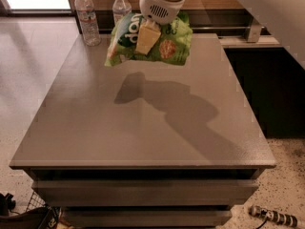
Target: Move green rice chip bag near blue plastic bottle
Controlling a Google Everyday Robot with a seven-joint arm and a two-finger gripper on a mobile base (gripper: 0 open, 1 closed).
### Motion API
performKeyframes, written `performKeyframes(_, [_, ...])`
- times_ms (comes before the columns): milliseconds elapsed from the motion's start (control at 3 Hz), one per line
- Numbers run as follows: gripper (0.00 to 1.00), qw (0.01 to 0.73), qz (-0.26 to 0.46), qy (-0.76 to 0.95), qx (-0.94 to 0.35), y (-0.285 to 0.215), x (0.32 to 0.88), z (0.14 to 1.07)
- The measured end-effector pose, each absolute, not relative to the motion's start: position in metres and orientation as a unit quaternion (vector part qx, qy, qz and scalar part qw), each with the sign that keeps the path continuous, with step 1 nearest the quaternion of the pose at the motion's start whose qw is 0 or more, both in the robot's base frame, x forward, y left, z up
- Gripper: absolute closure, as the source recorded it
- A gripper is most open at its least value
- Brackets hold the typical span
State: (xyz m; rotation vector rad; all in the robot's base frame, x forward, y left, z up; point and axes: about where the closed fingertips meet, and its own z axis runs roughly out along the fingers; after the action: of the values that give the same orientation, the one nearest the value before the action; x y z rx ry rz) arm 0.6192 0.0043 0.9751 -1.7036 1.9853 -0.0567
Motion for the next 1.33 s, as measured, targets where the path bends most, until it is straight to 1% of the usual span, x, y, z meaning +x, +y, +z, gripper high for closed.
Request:
performKeyframes(333, [1.0, 0.309, -0.049, 0.734, -0.603, -0.002, 0.672, 1.023])
performKeyframes(667, [1.0, 0.327, -0.058, 0.753, -0.569, -0.019, 0.703, 1.033])
performKeyframes(1000, [1.0, 0.325, -0.041, 0.779, -0.535, -0.044, 0.727, 1.014])
performKeyframes(1333, [1.0, 0.334, -0.022, 0.788, -0.517, -0.056, 0.747, 0.998])
